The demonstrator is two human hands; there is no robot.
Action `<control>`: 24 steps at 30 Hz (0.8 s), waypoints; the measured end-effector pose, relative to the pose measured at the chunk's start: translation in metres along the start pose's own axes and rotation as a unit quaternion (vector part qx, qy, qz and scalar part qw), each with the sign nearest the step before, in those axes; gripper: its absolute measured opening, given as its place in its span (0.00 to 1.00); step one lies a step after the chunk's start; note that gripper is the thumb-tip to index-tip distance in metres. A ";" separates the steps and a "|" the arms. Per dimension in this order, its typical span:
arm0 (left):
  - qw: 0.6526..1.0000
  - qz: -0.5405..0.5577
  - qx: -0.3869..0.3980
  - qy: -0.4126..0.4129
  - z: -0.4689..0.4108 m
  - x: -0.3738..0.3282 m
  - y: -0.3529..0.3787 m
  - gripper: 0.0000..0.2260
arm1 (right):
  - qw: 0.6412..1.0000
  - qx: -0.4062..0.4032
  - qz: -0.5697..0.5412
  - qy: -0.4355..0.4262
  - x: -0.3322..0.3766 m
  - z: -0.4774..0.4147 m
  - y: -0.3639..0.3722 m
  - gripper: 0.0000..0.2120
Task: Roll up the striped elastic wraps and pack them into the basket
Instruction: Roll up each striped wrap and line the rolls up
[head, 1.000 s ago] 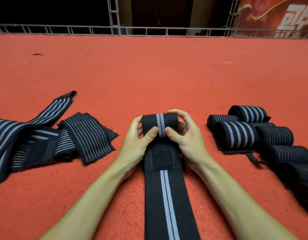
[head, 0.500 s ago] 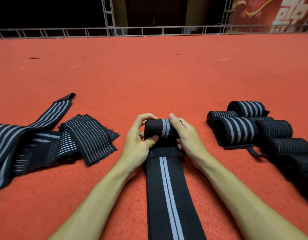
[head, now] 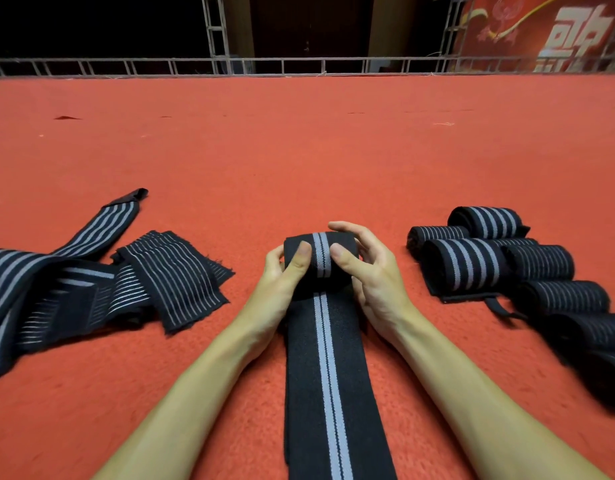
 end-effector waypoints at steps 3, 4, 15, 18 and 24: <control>1.000 0.013 0.020 -0.001 0.003 -0.004 0.002 0.31 | 1.000 0.010 -0.002 -0.018 0.005 0.002 0.001 0.16; 1.000 0.023 0.014 0.000 0.003 -0.005 0.000 0.29 | 1.000 0.014 0.003 -0.022 0.005 0.003 0.001 0.17; 0.995 0.006 0.004 0.097 0.001 -0.023 -0.012 0.25 | 0.999 0.013 0.039 0.023 -0.010 -0.002 0.001 0.27; 0.989 -0.040 0.031 0.141 0.005 -0.029 -0.006 0.27 | 0.994 -0.013 0.088 0.058 -0.017 -0.001 -0.002 0.26; 0.988 -0.034 0.034 0.143 0.010 -0.030 -0.002 0.31 | 0.981 0.000 0.168 0.092 -0.018 0.002 -0.001 0.41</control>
Point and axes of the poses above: each hand's wrist, its own z-axis away from the middle knuckle, its own y-axis out of the palm, x = y × z, the point moved 9 cm from there along -z, towards the middle knuckle, and after that the axes turned 7 degrees about -x, right-handed, at the moved point
